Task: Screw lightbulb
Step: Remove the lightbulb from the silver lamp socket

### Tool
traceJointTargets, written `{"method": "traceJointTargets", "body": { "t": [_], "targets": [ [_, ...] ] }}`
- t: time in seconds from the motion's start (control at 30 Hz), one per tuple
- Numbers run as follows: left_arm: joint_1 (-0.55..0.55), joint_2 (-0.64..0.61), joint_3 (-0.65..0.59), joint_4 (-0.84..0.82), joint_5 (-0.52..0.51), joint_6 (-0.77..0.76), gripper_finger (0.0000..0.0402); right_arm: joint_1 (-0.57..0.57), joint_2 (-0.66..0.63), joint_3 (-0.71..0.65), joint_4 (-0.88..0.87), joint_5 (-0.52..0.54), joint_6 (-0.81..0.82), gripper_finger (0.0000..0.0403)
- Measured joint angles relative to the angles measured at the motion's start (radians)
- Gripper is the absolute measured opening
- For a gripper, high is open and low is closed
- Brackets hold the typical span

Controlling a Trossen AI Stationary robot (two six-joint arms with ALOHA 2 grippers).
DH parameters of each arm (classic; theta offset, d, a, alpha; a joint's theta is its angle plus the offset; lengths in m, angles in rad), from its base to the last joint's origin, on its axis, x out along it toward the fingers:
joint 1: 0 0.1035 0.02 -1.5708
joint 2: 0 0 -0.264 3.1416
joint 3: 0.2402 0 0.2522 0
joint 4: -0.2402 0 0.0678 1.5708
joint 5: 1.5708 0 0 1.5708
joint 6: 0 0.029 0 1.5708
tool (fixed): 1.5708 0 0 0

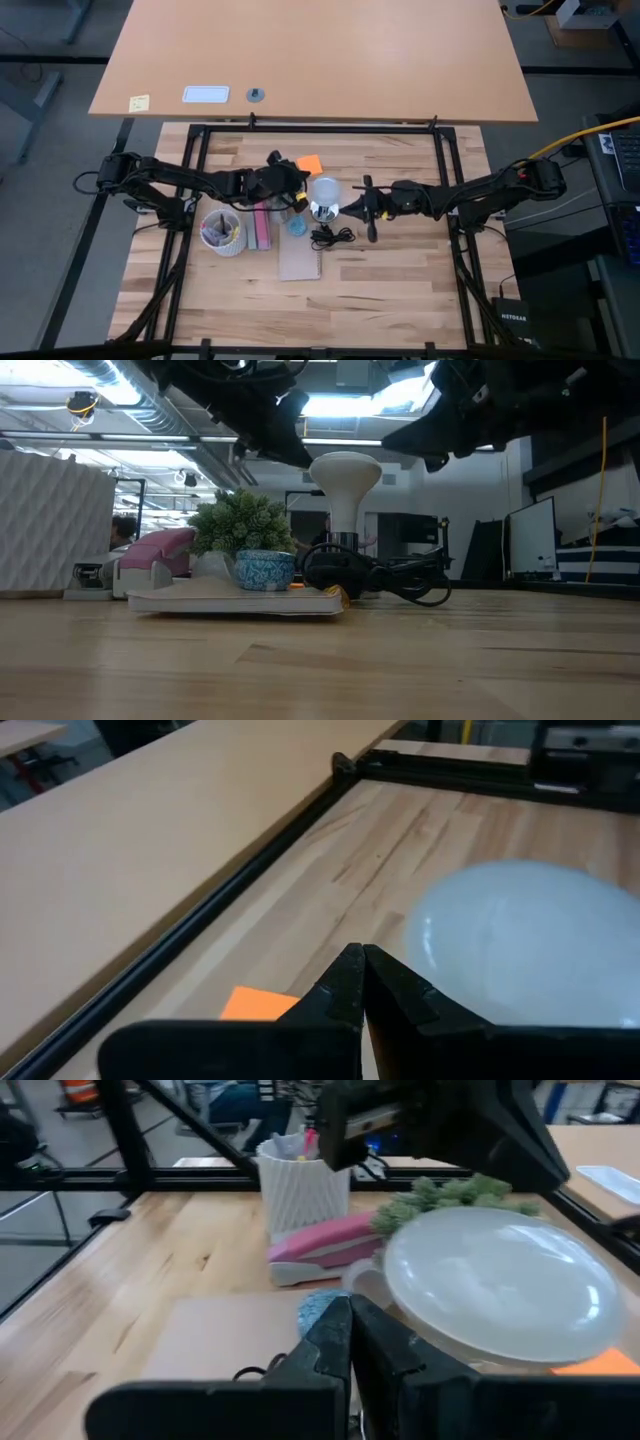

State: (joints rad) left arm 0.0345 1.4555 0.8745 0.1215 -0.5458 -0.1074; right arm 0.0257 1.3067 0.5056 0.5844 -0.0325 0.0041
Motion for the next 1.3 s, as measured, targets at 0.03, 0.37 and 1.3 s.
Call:
{"method": "traceJointTargets", "body": {
  "t": [0.03,0.37,1.3],
  "targets": [
    [0.0,0.0,0.0,-0.001,0.008,0.008,0.0,0.0,0.0,0.0,0.001,-0.005,-0.008,0.0012],
    [-0.004,0.0,0.0,-0.001,0.049,0.032,0.0,0.0,0.0,0.0,0.006,0.029,-0.045,0.0012],
    [-0.01,0.062,0.0,0.014,0.052,0.07,0.0,0.0,0.085,-0.001,0.08,0.108,-0.085,0.0012]
  ]
}}
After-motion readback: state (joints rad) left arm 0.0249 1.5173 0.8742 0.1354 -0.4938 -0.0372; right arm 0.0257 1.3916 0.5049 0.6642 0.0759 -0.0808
